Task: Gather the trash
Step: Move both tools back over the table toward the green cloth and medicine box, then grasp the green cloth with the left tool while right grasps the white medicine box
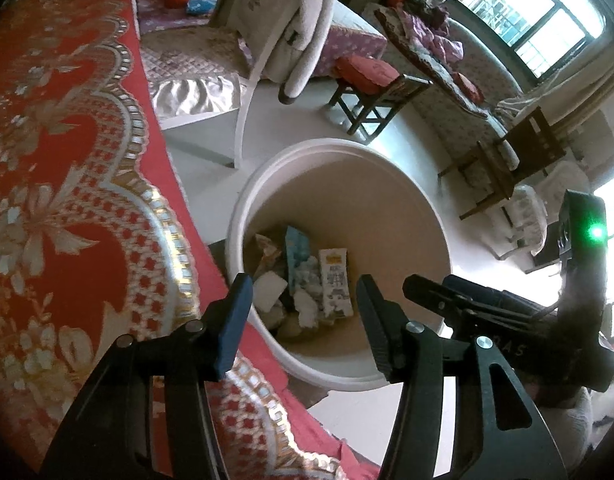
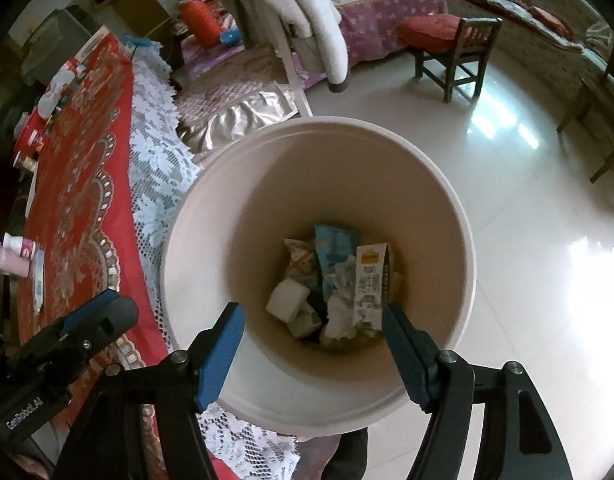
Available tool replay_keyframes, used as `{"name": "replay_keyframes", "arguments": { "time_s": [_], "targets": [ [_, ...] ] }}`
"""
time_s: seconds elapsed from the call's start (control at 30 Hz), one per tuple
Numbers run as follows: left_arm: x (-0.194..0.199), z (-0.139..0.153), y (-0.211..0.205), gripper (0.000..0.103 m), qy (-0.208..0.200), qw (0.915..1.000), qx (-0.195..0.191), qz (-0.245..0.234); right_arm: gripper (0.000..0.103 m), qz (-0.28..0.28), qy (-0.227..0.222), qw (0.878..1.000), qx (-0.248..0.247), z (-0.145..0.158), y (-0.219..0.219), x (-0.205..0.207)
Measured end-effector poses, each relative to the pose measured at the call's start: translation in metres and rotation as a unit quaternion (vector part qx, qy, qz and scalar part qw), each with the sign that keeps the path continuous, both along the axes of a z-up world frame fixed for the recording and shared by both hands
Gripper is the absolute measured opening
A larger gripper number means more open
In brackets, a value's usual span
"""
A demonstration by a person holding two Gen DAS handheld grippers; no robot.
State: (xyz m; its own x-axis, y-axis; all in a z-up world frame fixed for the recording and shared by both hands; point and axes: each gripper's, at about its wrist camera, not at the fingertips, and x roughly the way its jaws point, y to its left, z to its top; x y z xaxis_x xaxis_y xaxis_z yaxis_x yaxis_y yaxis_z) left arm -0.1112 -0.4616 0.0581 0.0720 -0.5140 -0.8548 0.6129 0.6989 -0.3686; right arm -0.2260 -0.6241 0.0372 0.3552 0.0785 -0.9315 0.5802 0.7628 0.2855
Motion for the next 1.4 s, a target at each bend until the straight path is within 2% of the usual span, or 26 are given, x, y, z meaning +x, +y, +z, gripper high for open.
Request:
{"name": "replay_keyframes", "arguments": {
  "time_s": [0.23, 0.5, 0.87, 1.1, 1.23, 1.4],
  "targets": [
    [0.008, 0.004, 0.039, 0.052, -0.006, 0.9995, 0.001, 0.031, 0.069, 0.019, -0.016, 1.0, -0.001, 0.015, 0.019, 0.015],
    [0.03, 0.011, 0.122, 0.052, -0.014, 0.994, 0.008, 0.108, 0.069, 0.073, -0.047, 0.996, -0.004, 0.04, 0.064, 0.049],
    [0.051, 0.001, 0.239, 0.052, -0.007, 0.9751, 0.038, 0.218, 0.069, 0.172, -0.066, 0.983, 0.003, 0.052, 0.15, 0.098],
    [0.039, 0.002, 0.307, 0.052, 0.016, 0.9658, 0.047, 0.254, 0.069, 0.219, -0.068, 0.973, 0.013, 0.052, 0.2, 0.124],
    [0.028, 0.006, 0.356, 0.052, 0.02, 0.9575, 0.059, 0.282, 0.069, 0.246, -0.068, 0.967, 0.024, 0.05, 0.233, 0.142],
    [0.018, 0.016, 0.391, 0.052, 0.022, 0.9533, 0.046, 0.298, 0.069, 0.276, -0.073, 0.957, 0.043, 0.046, 0.278, 0.172]
  ]
}}
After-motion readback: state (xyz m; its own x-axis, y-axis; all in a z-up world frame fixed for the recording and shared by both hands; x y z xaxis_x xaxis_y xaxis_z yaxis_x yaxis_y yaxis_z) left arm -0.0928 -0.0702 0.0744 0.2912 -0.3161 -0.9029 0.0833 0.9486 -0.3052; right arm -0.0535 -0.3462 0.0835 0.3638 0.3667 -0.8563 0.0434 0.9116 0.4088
